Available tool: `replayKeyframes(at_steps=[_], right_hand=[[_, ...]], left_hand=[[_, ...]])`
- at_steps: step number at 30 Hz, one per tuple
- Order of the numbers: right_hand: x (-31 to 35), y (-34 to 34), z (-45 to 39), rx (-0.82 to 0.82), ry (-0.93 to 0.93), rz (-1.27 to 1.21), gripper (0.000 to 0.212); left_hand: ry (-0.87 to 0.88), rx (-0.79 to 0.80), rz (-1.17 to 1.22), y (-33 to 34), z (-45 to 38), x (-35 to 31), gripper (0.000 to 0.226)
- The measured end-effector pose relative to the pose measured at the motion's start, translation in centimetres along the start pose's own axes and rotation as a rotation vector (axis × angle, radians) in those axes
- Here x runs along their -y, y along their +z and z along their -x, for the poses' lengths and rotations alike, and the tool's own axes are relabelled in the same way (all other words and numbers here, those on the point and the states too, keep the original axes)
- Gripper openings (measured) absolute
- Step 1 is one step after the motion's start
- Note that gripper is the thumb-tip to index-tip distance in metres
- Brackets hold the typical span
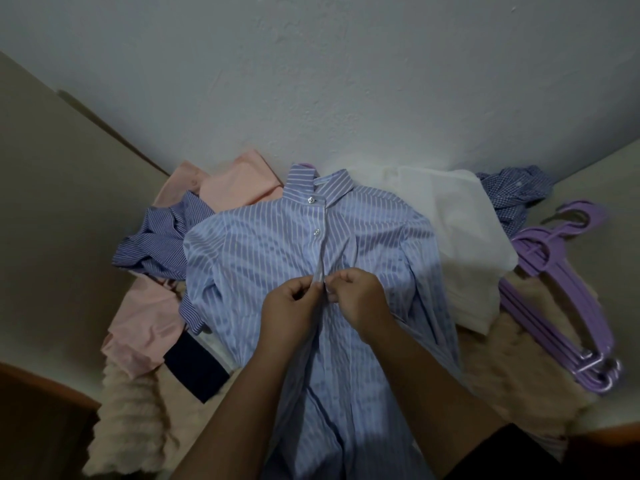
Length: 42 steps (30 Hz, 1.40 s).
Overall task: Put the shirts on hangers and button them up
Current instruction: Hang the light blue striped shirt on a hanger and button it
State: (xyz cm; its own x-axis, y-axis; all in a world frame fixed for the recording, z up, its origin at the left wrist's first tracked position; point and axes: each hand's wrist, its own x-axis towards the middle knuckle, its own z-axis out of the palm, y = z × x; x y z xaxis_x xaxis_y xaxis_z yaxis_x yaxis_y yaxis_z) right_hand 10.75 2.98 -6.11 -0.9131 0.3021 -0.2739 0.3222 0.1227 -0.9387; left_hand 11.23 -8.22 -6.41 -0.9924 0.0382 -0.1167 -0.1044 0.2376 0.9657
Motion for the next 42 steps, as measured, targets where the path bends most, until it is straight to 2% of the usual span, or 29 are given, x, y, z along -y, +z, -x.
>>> replayKeyframes(at_steps=[4,8,13,18,22,28,30,35,42], right_hand=[[0.2,-0.3,-0.4,0.053,0.059,-0.027,0.028],[-0.2,-0.4,-0.8,0.069,0.047,-0.016,0.025],[0.0,-0.6,-0.9,0.111,0.032,-0.008,0.029],[-0.7,-0.2,-0.9,0.006,-0.106,-0.024,0.013],[-0.8,-0.3,-0.5,0.001,-0.227,-0.024,0.020],[-0.7,-0.4,0.0,0.009,-0.417,0.156,0.025],[-0.7,-0.5,-0.3,0.000,-0.390,0.171,0.024],[-1.1,-0.6,-0.6,-0.022,-0.342,0.109,0.022],[-1.4,-1.0,-0.6,0.024,-0.358,0.069,0.019]], left_hand=[[-0.010,0.028,0.008,-0.3,-0.1,0.0,0.023],[-0.092,0.019,0.040,-0.3,-0.7,0.2,0.039],[-0.117,0.040,-0.008,-0.5,-1.8,0.4,0.039],[-0.050,0.016,0.000,-0.4,-1.5,0.6,0.019],[-0.047,-0.039,0.043,-0.1,-1.3,0.7,0.010],[-0.029,-0.038,0.057,0.2,-1.0,0.8,0.007],[-0.042,-0.011,0.067,0.2,-1.0,0.7,0.009],[-0.111,0.065,0.102,-0.3,-1.4,1.0,0.021],[-0.401,0.161,0.253,-1.2,-2.9,0.8,0.018]])
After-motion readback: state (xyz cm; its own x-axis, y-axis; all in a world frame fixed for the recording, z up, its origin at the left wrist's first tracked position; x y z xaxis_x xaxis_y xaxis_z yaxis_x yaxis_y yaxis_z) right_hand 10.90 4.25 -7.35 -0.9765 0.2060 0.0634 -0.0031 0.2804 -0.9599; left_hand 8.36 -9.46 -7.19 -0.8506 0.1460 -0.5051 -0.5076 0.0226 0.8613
